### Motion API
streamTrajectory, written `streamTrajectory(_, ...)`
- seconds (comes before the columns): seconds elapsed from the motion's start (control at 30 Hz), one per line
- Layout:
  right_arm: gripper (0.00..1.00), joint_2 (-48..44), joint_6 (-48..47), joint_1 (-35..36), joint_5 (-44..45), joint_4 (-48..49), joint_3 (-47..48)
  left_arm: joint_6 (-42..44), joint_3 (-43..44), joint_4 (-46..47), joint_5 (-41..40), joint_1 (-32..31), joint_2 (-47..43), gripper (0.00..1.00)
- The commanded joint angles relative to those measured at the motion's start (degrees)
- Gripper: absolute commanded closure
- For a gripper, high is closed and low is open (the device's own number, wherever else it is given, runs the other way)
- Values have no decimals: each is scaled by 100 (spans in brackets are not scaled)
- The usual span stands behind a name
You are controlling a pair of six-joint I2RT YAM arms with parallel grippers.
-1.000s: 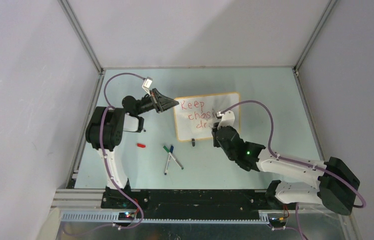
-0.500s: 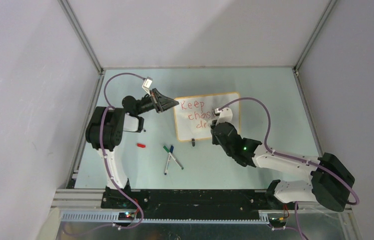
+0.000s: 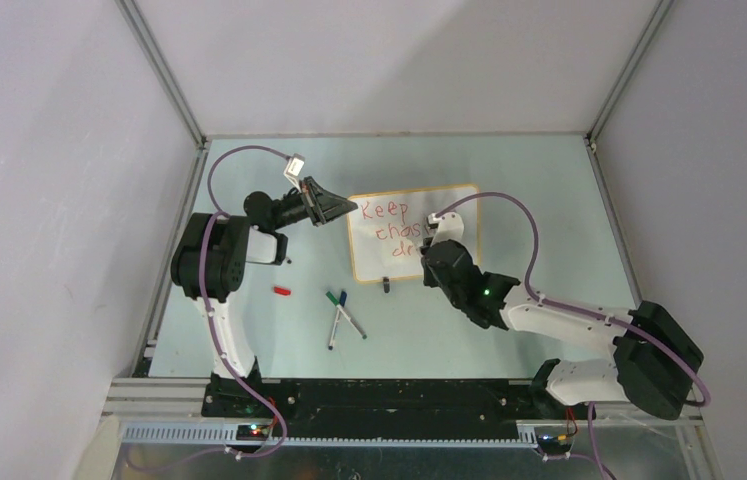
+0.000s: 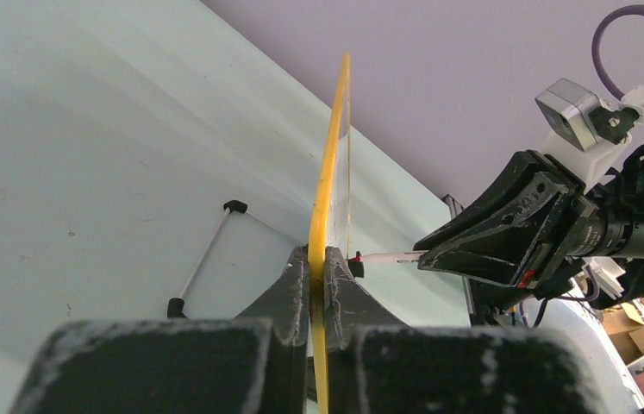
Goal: Write a sentence on the whiteboard
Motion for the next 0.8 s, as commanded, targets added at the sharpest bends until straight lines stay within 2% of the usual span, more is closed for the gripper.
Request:
streamTrajectory(0.0,100,89,66,-51,-14,67,273,444,-72,290,252,-73,-225,100)
streamTrajectory(0.77,100,158,268,-219,130,-326,379,451,-75,290,250,-81,-225,100)
